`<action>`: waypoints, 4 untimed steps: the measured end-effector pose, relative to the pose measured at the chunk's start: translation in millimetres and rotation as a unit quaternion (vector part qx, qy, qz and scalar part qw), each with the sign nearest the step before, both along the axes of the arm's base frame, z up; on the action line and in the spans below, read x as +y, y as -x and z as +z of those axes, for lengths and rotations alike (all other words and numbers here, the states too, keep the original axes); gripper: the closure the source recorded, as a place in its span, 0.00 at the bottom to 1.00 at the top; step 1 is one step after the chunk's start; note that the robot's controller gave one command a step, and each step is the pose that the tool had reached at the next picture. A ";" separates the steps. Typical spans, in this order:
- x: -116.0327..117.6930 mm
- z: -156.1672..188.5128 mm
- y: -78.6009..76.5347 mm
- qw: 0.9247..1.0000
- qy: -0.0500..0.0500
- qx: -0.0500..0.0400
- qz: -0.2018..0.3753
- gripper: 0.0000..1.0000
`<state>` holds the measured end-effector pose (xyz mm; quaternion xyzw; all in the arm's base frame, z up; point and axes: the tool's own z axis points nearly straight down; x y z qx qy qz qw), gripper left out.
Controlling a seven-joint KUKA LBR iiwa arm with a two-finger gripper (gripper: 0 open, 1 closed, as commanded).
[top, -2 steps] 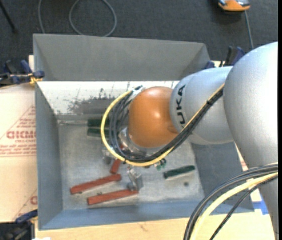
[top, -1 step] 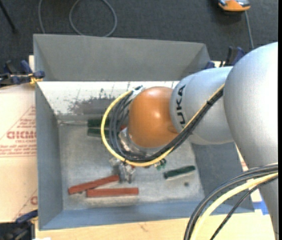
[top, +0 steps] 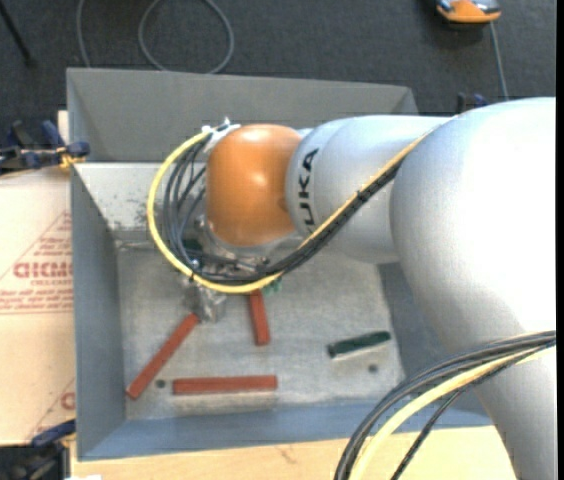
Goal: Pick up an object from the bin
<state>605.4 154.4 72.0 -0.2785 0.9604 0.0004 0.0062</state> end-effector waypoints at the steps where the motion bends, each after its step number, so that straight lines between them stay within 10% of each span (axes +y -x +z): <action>1: -2.7 -1.0 2.7 1.000 0.001 0.003 -0.002 0.00; 2: 72.7 -1.2 44.7 1.000 -0.001 0.006 -0.020 0.00; 3: 66.0 -1.2 41.5 1.000 0.001 0.005 -0.024 1.00; 4: 68.8 145.3 46.6 1.000 0.000 -0.001 -0.011 1.00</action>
Offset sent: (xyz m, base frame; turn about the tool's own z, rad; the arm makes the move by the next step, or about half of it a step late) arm 0.0000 0.0000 0.0000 0.0000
